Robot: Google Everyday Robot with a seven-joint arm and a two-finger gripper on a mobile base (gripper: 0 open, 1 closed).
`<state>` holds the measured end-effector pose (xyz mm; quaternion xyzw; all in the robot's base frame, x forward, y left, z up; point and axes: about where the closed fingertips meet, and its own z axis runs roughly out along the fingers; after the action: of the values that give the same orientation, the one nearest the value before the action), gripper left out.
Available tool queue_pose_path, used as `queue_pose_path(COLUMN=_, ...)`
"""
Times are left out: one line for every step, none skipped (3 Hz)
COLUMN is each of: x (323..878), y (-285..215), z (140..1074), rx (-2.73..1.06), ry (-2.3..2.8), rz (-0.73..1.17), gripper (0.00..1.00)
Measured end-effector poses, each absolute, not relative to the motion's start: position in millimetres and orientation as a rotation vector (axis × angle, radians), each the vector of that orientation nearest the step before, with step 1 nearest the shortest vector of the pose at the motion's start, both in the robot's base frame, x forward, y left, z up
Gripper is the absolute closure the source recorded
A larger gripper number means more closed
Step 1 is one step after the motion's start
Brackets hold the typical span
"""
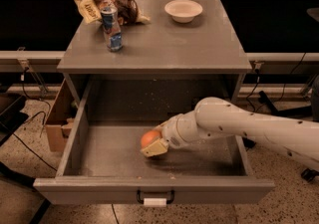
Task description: Place orange into top drawer
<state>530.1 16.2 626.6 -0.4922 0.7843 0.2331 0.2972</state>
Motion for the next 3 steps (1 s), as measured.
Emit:
queue_pose_path(x=530, y=16, z=627, rx=-1.308, ry=2.085, rz=0.620, gripper=0.00)
queue_pose_path(x=524, y=21, z=637, rx=-1.323, ry=2.078, rz=0.648, gripper=0.00)
queue_pose_path(x=506, y=14, z=690, rx=-1.293, ry=2.046, rz=0.658, gripper=0.00)
